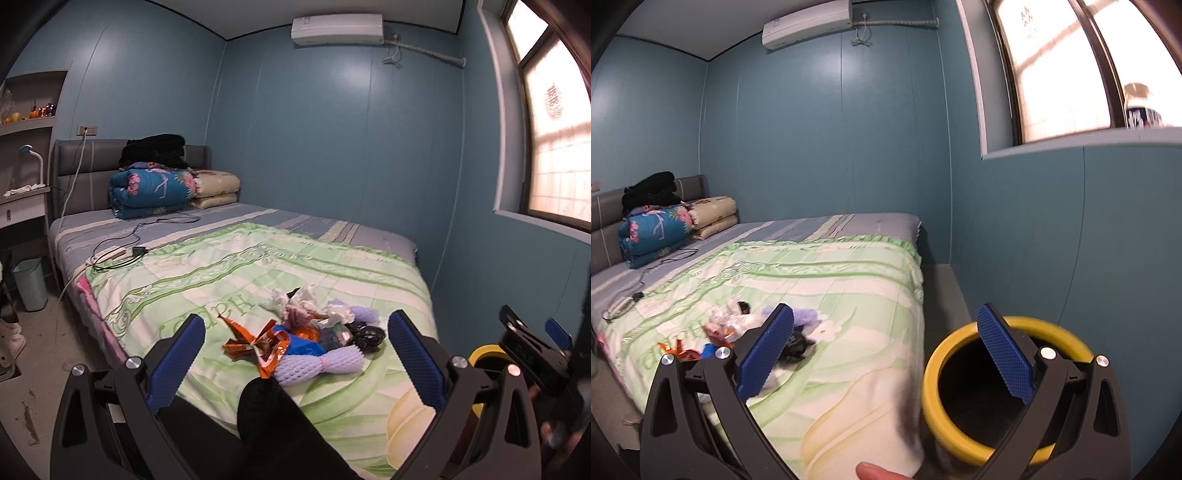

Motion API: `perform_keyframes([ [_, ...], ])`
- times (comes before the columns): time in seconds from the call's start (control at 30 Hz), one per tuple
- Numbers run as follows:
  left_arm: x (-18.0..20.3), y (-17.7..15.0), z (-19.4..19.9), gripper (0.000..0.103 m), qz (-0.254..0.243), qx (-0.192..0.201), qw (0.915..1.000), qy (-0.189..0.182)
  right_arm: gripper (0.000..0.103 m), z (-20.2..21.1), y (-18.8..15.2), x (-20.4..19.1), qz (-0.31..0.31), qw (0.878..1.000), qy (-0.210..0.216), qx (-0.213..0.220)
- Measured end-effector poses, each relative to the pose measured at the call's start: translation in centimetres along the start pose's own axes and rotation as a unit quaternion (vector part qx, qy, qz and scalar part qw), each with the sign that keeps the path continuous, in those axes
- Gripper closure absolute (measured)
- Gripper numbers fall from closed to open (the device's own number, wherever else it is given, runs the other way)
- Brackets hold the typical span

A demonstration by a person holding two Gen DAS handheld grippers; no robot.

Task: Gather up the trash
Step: 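Grasp the orange chip bag with the left tool while the right tool grasps the black plastic bag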

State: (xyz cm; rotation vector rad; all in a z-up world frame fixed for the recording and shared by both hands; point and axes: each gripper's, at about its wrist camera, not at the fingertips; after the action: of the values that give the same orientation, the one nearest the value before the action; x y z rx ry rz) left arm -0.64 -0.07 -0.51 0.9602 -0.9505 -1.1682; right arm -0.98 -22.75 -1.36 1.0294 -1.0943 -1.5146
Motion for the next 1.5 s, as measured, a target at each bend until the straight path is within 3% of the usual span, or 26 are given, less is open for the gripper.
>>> perform_keyframes([
  [0.2,-0.1,-0.4,-0.8,0.007,-0.003,-0.012,0.9997,-0.023,0.008,-2.4,0.5,-1.1,0.076,0.997,-0.023,0.007],
  [0.53,0.3,-1.3,-2.5,0.007,-0.011,-0.043,0.997,-0.063,0.008,-7.5,-1.5,-1.8,0.093,0.992,0.073,-0.035],
  [0.77,0.3,-1.7,-5.1,0.007,-0.015,-0.074,0.9947,-0.069,0.008,-12.5,-2.7,-3.0,0.071,0.98,0.148,-0.109],
  [0.87,-0.3,-1.8,-7.6,0.007,0.001,-0.114,0.989,-0.095,0.008,-15.3,-3.6,-4.2,0.072,0.97,0.171,-0.156],
  [0.93,-0.4,-1.8,-9.5,0.007,-0.008,-0.132,0.9872,-0.089,0.008,-16.8,-4.1,-5.0,0.071,0.966,0.179,-0.173],
  [1.03,-0.6,-1.4,-12.5,0.007,-0.036,-0.125,0.9899,-0.057,0.008,-18.5,-4.1,-6.4,0.081,0.959,0.194,-0.188],
  [1.1,-1.0,-1.3,-15.2,0.007,-0.047,-0.15,0.9864,-0.047,0.008,-19.7,-4.1,-7.3,0.093,0.956,0.2,-0.193],
  [1.27,-4.2,-1.2,-22.0,0.007,0.001,-0.223,0.9741,-0.035,0.008,-22.7,-3.5,-7.9,0.086,0.952,0.207,-0.209],
  [1.43,-6.0,-1.6,-25.7,0.007,0.033,-0.245,0.9687,-0.017,0.01,-24.9,-4.0,-8.9,0.121,0.943,0.213,-0.226],
  [1.5,-6.1,-1.8,-26.7,0.007,0.028,-0.247,0.9685,-0.006,0.02,-25.4,-4.5,-9.3,0.138,0.94,0.21,-0.232],
])
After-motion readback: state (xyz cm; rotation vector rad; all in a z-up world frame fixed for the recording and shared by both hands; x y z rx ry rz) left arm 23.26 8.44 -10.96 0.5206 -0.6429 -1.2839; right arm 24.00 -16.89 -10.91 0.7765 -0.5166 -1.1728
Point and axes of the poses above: each gripper's, at about its wrist camera, not at the fingertips, and z roughly against the way its jaws point, x to its right, y to its top, and after that the axes turned 9 degrees about y, right-handed
